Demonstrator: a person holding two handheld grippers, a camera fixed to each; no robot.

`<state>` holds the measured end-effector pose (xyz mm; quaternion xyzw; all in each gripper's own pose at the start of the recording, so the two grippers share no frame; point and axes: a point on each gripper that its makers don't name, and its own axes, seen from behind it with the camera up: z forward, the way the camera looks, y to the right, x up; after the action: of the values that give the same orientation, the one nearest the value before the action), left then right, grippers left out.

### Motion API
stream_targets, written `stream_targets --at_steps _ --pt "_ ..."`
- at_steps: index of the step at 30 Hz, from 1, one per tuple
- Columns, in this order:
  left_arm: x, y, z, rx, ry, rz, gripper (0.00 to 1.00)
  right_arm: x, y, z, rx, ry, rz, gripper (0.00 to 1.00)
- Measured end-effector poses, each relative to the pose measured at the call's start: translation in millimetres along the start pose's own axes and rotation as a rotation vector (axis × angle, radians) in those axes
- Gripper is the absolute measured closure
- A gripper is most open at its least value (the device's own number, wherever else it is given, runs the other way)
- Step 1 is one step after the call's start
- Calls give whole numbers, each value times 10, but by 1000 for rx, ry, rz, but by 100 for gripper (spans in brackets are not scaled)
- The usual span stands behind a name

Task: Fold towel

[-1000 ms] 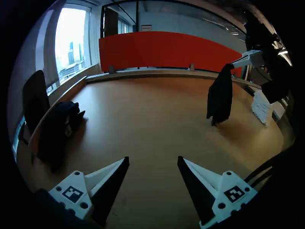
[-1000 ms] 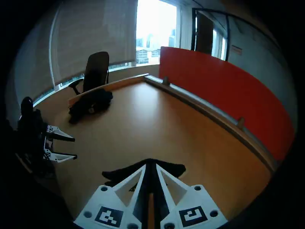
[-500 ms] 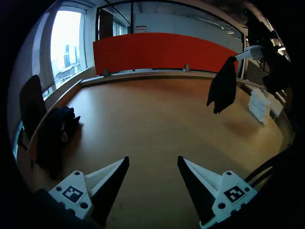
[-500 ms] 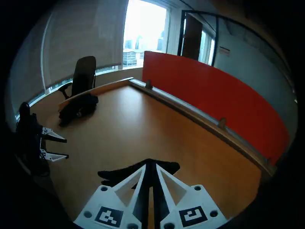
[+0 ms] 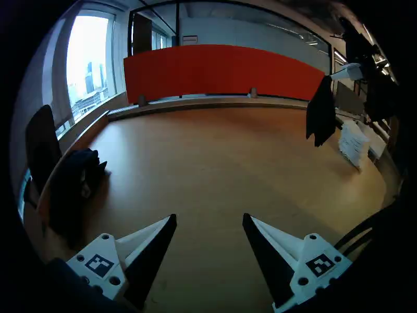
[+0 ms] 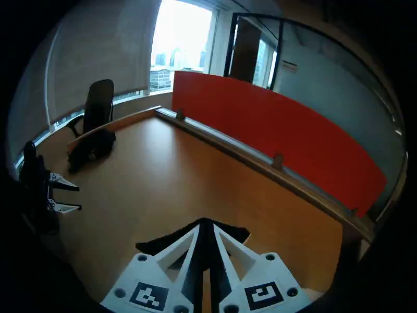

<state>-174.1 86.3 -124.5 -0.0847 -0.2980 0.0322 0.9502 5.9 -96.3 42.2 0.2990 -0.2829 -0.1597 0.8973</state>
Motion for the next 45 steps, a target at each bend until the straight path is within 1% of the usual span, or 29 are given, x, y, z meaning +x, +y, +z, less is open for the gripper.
stream_targets --at_steps 9,18,29,38,45 --pt "21 -9 2 2 -4 9 6 -121 334 -174 -43 -15 34 96" --pt "33 -13 7 6 -8 15 6 -228 703 -363 -101 -34 33 96" --pt "28 6 8 7 -14 22 6 -304 1139 -603 -172 -47 47 96" --pt "48 10 11 7 -17 24 6 -342 1507 -801 -240 -57 41 96" --pt "79 30 23 3 -17 31 6 -342 1774 -923 -283 -53 61 96"
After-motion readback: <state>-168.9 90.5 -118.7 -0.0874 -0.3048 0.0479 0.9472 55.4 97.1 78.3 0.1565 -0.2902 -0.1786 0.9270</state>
